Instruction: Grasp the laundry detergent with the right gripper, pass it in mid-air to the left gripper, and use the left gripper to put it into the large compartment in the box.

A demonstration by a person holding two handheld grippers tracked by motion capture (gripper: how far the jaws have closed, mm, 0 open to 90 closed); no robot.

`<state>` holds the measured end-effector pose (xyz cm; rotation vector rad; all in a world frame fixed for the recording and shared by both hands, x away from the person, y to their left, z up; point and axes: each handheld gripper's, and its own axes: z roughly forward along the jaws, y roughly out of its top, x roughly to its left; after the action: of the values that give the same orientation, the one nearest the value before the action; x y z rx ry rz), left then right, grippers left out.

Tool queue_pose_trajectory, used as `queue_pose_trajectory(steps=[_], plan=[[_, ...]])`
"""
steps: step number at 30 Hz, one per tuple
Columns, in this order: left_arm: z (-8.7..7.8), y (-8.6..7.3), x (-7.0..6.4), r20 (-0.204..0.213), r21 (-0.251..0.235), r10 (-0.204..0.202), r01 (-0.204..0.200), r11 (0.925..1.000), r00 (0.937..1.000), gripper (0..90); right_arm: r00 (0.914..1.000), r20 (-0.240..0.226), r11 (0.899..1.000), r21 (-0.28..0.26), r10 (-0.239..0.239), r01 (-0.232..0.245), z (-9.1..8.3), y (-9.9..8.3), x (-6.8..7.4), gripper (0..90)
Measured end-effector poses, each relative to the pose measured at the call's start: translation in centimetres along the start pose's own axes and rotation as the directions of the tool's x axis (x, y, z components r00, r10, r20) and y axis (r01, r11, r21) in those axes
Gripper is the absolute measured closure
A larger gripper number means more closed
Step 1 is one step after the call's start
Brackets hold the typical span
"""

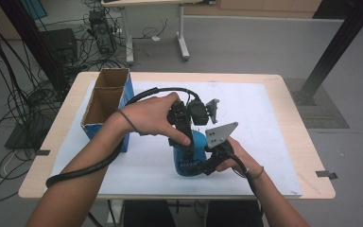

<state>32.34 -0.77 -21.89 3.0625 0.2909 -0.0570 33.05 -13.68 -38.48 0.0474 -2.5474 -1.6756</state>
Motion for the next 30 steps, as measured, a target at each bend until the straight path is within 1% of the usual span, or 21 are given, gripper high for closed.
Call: queue_pose_trajectory(steps=[30], plan=[[-0.01, 0.11, 0.09, -0.004, 0.000, -0.007, 0.007, 1.0000, 1.0000, 9.3, 1.0000, 0.004, 1.000, 0.003, -0.002, 0.002, -0.08, -0.05, -0.08, 40.8]])
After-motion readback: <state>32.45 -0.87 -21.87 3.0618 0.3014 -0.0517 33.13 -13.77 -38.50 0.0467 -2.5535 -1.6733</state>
